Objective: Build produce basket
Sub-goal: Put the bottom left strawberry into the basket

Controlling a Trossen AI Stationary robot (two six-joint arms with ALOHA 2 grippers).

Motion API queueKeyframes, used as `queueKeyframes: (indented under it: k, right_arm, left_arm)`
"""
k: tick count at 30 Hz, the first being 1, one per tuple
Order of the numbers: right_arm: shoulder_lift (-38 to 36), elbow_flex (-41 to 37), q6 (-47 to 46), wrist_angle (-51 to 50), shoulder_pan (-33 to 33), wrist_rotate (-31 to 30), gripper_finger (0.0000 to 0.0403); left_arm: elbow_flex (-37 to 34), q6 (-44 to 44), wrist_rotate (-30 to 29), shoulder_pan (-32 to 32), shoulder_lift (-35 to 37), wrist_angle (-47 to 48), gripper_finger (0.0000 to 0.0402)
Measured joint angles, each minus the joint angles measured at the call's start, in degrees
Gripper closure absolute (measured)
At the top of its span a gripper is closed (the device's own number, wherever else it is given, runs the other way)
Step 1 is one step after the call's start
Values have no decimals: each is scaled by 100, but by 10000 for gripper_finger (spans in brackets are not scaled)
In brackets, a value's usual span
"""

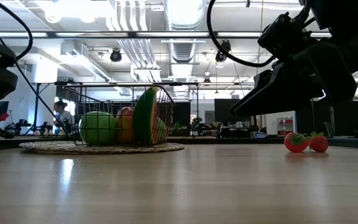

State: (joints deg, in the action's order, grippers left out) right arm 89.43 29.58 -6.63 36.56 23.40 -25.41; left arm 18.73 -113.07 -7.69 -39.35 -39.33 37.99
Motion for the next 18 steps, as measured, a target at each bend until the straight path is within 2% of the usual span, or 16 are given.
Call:
queueKeyframes:
  k: [4,7,12,18]
  right_arm:
    - [0,0,0,0,-2,0,188]
    - [0,0,0,0,-2,0,188]
    - [0,-2,0,24,-2,-2,188]
    - [2,-2,0,197,-2,-5,188]
  left_arm:
    - [419,403,-37,0,-191,43,401]
    - [903,712,-401,0,-433,336,401]
    - [1964,1718,-1625,44,-941,719,401]
    - [3320,4143,-3229,477,-1565,727,401]
